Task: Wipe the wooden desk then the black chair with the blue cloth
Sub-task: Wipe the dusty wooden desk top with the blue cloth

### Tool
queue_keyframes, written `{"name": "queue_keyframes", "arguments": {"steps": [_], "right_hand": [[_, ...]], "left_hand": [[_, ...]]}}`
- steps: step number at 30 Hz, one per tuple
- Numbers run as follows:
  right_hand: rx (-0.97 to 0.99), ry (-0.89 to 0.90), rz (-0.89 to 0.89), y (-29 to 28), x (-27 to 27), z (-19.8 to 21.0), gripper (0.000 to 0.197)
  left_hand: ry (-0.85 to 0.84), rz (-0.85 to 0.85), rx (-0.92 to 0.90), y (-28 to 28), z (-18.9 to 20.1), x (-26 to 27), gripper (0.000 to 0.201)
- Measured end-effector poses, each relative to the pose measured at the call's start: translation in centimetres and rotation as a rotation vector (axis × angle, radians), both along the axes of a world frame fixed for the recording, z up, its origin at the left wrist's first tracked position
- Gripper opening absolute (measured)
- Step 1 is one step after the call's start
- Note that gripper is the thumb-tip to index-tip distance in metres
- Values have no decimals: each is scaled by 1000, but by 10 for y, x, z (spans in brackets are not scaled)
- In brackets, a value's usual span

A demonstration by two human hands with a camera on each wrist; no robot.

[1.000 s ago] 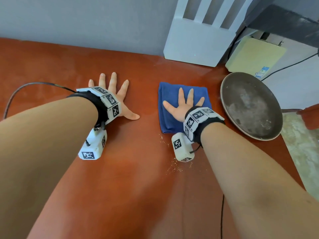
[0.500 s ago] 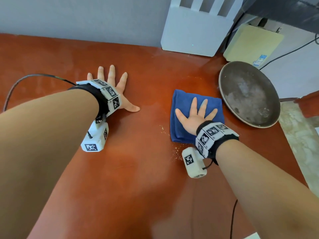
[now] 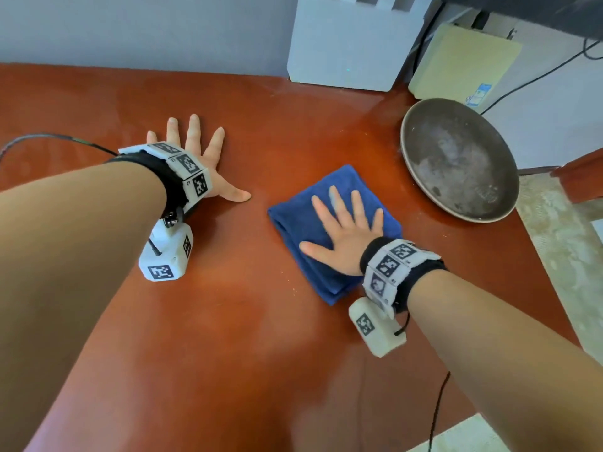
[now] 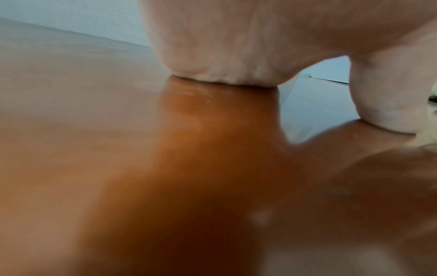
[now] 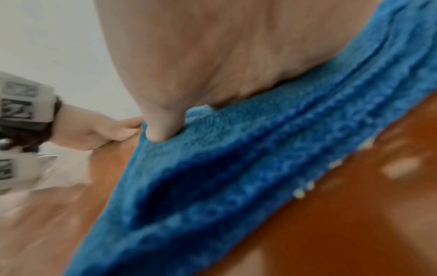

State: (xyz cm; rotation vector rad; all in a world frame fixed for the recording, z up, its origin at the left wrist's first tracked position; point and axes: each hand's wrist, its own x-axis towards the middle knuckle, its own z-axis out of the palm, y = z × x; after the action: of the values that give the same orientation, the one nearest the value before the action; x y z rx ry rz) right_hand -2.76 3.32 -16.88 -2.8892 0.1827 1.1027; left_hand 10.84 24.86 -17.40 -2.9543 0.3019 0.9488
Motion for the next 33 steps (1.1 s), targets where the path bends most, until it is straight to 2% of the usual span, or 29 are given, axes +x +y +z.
{"name": "queue_keyframes", "arguments": {"steps": [3, 7, 12, 15, 17, 19, 22, 25, 27, 29, 33], "right_hand": [[-67, 9, -196, -25, 7, 4, 81], [-99, -28, -369, 1, 32, 2, 84], [0, -86, -125, 48, 15, -4, 81], [29, -61, 32, 47, -18, -5, 78], [30, -37, 57, 33, -32, -3, 77], [18, -14, -11, 15, -37, 0, 77], [-23, -31, -214, 3, -26, 2, 76], [-66, -63, -378, 13, -8, -1, 79], [-72, -75, -422, 28, -1, -1, 83], [-52, -89, -355, 46, -2, -1, 85], [41, -94, -78, 80, -38, -2, 84]], "left_hand": [[7, -6, 0, 1, -1, 2, 121], [13, -16, -9, 2, -2, 2, 122], [-6, -7, 10, 0, -1, 1, 120], [-24, -1, 10, -1, -1, -1, 119], [-31, 0, 2, 0, -1, -2, 119], [-26, -5, -10, 0, -1, -2, 119], [-35, -9, -27, 3, 1, -4, 119], [-72, -43, -23, 6, 4, -17, 109], [-59, -56, -11, 13, 4, -31, 103], [-48, -54, 30, 26, 6, -48, 102], [-42, -87, 164, 48, 11, -83, 98]]}}
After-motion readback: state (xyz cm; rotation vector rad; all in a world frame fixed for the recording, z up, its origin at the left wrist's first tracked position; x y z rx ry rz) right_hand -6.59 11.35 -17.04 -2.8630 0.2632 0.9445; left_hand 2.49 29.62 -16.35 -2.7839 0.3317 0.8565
